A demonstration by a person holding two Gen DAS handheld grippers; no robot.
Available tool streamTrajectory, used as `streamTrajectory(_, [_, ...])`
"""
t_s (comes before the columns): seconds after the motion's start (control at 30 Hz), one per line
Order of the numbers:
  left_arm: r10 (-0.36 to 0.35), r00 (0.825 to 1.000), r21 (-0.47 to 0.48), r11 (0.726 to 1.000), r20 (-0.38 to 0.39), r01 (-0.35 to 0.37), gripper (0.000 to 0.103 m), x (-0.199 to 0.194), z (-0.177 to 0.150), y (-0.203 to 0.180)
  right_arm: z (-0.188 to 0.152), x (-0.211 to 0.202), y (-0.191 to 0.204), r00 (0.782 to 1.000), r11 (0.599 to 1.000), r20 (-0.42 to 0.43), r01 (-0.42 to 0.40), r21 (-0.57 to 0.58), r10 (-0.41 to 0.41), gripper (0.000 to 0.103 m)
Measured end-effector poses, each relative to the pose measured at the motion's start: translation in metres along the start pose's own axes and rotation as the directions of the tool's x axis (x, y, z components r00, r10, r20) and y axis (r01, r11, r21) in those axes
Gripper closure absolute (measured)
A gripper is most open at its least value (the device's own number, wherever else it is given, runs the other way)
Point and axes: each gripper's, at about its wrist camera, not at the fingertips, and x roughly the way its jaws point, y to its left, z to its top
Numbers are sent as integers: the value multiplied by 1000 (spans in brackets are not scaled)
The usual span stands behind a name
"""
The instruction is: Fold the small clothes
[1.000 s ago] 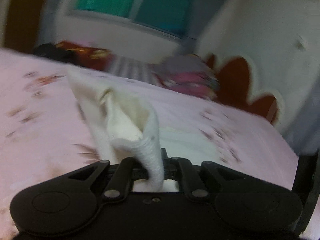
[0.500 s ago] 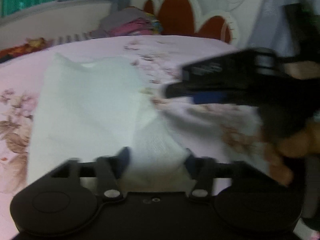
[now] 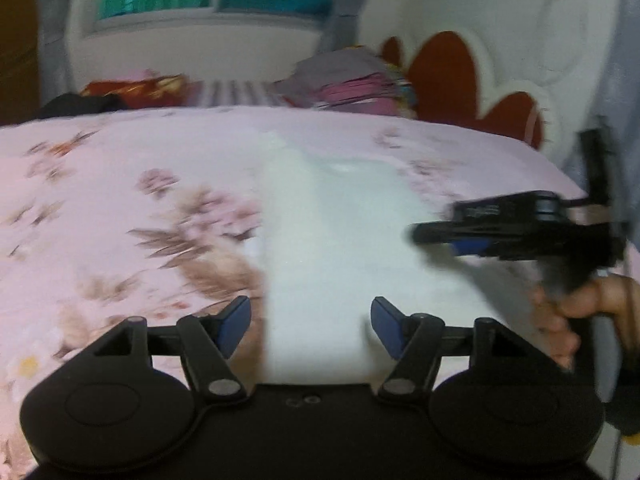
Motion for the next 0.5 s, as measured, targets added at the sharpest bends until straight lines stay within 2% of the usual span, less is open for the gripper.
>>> streamTrajectory(0.03, [11, 1000, -13, 1000, -8, -11, 39, 1, 1, 4, 1, 2, 1, 1000, 1000, 3, 4, -5, -4, 85])
streamTrajectory(0.07, [19, 1000, -22, 1000, -17, -19, 40, 4, 1, 6, 1, 2, 2, 1000, 1000, 4, 19, -14, -19, 90])
streamTrajectory(0.2, [20, 999, -30, 999, -39, -22, 41, 10, -2, 8, 1, 0, -1, 1000, 1000, 19, 18, -17, -18, 92])
streamTrajectory(0.3, [3, 997, -22, 1000, -73, -5, 41, 20, -4, 3, -4, -10, -4, 995, 997, 75, 73, -29, -71, 95])
streamTrajectory(0.4, [-17, 994, -34, 999, -104, 14, 41, 28, -8, 2, -17, -3, -13, 993, 994, 40, 109, -4, -108, 95])
streamTrajectory(0.5, [-22, 994, -38, 999, -107, 18, 42, 27, -4, 2, -14, -10, -8, 995, 995, 42, 91, -33, -90, 95])
